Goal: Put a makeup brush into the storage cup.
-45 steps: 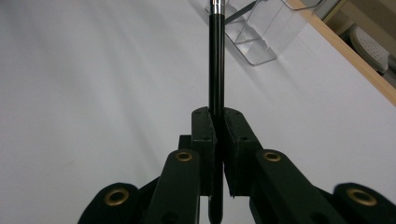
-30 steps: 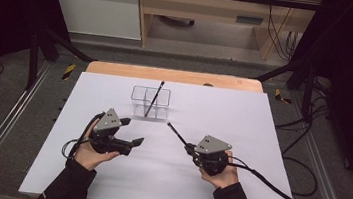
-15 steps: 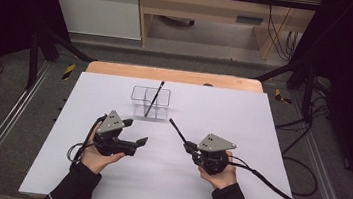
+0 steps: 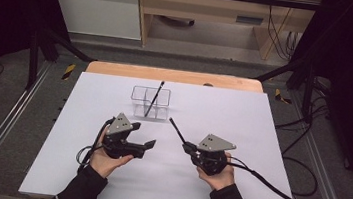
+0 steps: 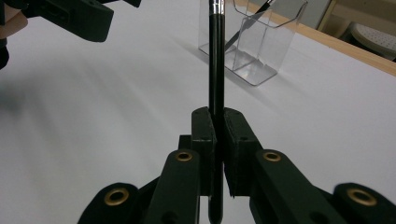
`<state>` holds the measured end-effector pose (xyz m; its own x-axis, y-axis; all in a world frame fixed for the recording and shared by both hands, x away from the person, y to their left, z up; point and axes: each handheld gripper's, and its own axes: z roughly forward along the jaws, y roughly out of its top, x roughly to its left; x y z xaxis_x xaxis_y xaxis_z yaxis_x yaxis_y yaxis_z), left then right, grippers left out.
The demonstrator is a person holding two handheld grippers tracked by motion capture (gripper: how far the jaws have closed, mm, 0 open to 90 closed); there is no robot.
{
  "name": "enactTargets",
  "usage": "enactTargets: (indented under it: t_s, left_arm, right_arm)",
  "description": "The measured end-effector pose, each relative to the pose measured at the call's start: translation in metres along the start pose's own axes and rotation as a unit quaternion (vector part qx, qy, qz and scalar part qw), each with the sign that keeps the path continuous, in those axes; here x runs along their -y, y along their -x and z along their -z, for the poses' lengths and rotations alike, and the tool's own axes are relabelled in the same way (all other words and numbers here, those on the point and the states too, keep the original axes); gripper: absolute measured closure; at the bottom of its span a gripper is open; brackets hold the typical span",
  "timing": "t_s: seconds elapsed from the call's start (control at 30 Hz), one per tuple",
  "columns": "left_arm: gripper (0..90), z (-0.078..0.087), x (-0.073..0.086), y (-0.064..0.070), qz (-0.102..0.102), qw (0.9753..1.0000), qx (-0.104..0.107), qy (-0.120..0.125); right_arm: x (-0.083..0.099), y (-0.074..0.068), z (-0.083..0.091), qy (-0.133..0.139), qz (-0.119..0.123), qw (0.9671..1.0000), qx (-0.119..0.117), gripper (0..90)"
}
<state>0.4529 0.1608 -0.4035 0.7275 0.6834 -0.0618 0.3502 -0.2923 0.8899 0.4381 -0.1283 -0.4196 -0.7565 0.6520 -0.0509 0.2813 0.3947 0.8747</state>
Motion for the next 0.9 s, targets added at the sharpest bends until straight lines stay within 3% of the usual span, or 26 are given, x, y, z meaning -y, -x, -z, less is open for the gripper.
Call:
enactTargets:
  t_s: [0.9]
  left_arm:
    - [22.7, -0.019, -0.022, 0.018, 0.036, 0.9980, 0.036, 0.037]
  right_arm:
    - [0.000, -0.002, -0.001, 0.015, -0.036, 0.9992, 0.000, 84.2]
